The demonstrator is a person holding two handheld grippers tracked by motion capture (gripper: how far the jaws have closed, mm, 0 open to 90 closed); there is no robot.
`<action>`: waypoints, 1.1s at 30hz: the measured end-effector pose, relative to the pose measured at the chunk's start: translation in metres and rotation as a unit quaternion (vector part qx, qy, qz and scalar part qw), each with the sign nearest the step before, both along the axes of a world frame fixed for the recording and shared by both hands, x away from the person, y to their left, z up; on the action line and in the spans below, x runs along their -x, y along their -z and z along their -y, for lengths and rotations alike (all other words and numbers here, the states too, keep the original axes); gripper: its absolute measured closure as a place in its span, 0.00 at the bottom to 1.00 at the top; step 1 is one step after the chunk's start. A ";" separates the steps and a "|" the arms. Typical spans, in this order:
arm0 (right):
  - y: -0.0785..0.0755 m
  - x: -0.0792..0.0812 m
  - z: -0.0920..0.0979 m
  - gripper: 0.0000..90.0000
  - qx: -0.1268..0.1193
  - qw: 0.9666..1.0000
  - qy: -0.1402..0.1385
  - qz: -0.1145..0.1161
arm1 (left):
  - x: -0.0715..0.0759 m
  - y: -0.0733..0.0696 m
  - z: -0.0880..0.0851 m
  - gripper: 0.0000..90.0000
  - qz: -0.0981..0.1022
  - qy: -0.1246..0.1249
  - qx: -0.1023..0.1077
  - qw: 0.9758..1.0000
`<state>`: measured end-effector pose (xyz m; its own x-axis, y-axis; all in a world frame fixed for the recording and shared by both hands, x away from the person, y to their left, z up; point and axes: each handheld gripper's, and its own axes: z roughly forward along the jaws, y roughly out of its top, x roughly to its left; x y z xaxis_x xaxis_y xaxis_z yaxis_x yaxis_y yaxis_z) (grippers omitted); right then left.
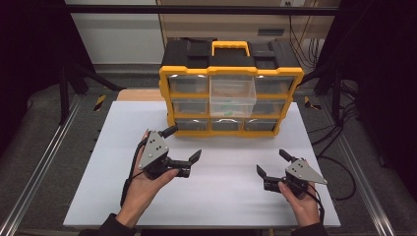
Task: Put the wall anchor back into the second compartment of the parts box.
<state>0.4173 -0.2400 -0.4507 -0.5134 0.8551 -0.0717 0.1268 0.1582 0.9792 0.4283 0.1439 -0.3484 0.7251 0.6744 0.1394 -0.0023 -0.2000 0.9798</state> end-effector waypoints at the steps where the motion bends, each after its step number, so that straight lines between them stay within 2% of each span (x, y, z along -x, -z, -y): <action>1: 0.000 0.000 0.000 0.06 0.000 1.000 0.001 0.000 | 0.001 0.001 -0.003 0.01 0.001 0.000 0.000 1.000; 10: 0.000 0.000 -0.001 0.06 -0.004 1.000 0.007 -0.002 | 0.007 0.012 -0.023 0.01 0.011 -0.001 0.005 1.000; 21: 0.000 0.000 -0.004 0.06 -0.005 1.000 0.003 -0.005 | 0.009 0.024 -0.047 0.01 0.005 -0.013 0.012 1.000; 26: -0.001 0.001 -0.005 0.06 -0.007 1.000 0.004 -0.015 | 0.010 0.027 -0.057 0.01 0.001 -0.022 0.015 1.000; 33: -0.001 0.001 -0.006 0.05 -0.007 1.000 0.001 -0.020 | 0.008 0.035 -0.074 0.01 0.019 -0.032 0.013 0.999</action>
<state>0.4164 -0.2340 -0.4500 -0.5133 0.8573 -0.0400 0.1661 0.1450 0.9754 0.4202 0.2176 -0.3834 0.6754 0.7225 0.1476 -0.0279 -0.1750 0.9842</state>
